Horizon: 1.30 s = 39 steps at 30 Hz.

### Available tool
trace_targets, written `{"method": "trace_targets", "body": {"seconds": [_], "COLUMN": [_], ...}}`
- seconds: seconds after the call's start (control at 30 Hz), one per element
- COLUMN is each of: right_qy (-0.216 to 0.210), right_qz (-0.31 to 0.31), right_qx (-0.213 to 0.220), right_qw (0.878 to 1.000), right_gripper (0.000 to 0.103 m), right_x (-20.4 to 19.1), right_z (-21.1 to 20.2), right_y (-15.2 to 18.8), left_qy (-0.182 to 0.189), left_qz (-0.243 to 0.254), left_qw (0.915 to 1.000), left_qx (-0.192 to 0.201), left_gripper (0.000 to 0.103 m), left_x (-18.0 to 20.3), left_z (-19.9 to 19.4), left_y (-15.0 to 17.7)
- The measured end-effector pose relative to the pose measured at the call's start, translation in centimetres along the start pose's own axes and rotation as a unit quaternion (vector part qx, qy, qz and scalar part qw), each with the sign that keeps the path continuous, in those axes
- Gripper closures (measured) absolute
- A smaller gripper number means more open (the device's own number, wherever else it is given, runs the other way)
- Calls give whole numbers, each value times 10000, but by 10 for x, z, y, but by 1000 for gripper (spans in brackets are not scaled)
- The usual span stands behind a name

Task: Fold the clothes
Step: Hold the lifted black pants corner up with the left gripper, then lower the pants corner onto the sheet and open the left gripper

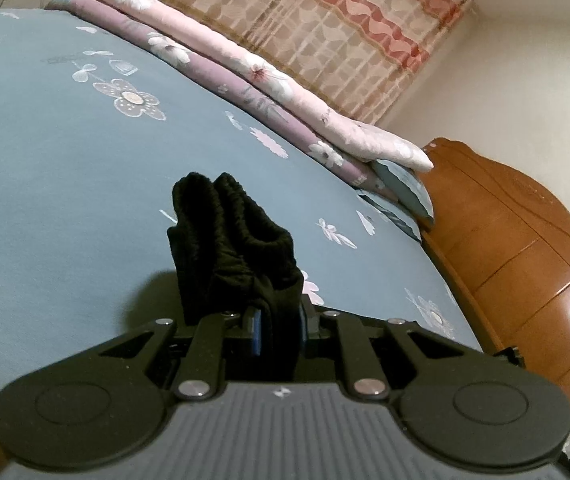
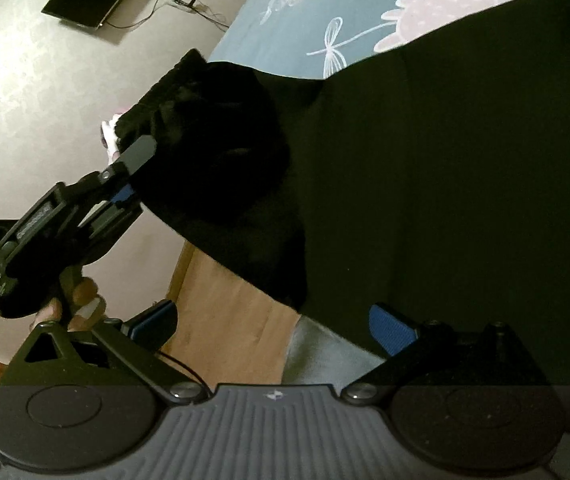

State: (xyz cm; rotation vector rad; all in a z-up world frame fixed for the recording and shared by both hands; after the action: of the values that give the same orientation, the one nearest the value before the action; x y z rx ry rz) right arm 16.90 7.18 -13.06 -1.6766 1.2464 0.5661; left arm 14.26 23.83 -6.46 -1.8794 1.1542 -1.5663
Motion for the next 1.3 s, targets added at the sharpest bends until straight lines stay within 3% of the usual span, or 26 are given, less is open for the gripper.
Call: {"method": "trace_targets", "body": {"seconds": [0.23,0.6,0.9,1.3], "right_qy": [332,784,1234,1445], "right_qz": [-98,170,249,692], "right_qx": [873,2036,2676,2930], "right_qw": [9956,9758,9553,9426], "right_gripper": [0,0,0,0], "right_x": [8,51,82,122], "right_z": [-57,-153,-227,-249], "right_y": [-22,-46,-43,-30], "left_qy": [265,606,806,889], "left_qz": [136,253,362,881], "left_qw": [9995,9974,9945,9866], "left_qx": [-71,-308,-564,-1049], "left_gripper": [88,88,88,88], "left_x": [29,66,93,127], "left_z": [4,24,44,76], "left_y": [4,19,35,77]}}
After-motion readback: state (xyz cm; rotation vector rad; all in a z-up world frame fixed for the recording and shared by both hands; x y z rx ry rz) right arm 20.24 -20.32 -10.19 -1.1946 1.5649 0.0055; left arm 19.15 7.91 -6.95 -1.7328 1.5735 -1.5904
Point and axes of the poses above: each gripper's, at about its wrist camera, not at the fingertips, and z roughly the way its jaws point, x to its right, y to its underside, the point moved 8 cm from there along z, roughly the way its jaws point, and after that the axes turned 12 degrees about x, right-handed, at the moved point
